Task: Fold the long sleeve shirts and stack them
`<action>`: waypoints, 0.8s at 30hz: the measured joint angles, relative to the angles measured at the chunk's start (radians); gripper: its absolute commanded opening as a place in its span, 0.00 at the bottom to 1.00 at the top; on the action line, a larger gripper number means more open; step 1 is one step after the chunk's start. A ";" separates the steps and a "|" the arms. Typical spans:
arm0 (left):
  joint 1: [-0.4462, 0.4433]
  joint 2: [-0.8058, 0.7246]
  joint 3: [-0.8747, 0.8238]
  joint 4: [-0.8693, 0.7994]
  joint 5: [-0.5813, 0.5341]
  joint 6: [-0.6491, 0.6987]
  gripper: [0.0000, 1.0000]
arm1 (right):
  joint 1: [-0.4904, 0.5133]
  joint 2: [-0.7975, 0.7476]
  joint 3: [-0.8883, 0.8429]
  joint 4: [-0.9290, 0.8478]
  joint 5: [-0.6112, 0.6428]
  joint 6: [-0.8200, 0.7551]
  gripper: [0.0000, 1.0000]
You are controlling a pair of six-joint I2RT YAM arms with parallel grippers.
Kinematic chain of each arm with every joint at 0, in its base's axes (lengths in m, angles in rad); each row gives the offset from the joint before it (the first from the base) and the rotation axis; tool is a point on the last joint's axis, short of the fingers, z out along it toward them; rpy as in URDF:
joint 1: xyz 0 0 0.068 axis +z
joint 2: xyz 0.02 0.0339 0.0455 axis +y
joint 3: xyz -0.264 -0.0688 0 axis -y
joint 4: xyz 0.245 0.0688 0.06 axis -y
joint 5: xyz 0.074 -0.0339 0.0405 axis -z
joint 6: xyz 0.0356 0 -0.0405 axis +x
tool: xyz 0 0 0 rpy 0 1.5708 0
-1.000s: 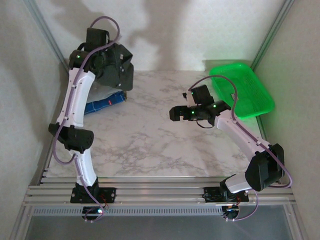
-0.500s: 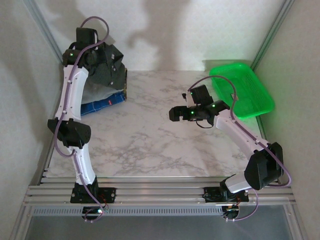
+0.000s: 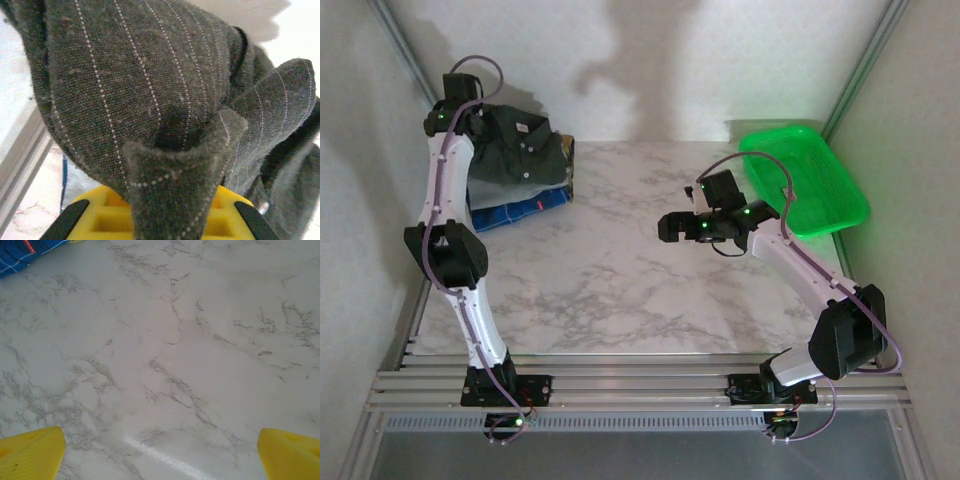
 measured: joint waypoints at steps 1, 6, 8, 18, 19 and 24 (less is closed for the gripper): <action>0.011 0.005 -0.023 0.009 -0.004 -0.006 0.00 | 0.000 0.000 0.000 -0.002 0.000 0.002 0.99; 0.043 0.006 -0.141 0.040 -0.007 -0.030 0.00 | 0.000 0.000 0.000 -0.013 0.000 0.011 0.99; 0.051 0.013 -0.165 0.051 -0.011 -0.036 0.00 | 0.000 0.000 0.000 -0.016 0.001 0.016 0.99; 0.066 0.104 -0.170 0.090 -0.043 -0.046 0.52 | 0.000 -0.010 -0.004 -0.041 0.004 0.045 0.99; 0.070 0.126 -0.151 0.080 -0.040 -0.053 0.56 | 0.000 -0.016 -0.004 -0.047 0.012 0.045 0.99; 0.105 0.232 0.013 0.043 -0.043 -0.091 1.00 | 0.002 -0.067 0.001 -0.096 0.085 0.021 0.99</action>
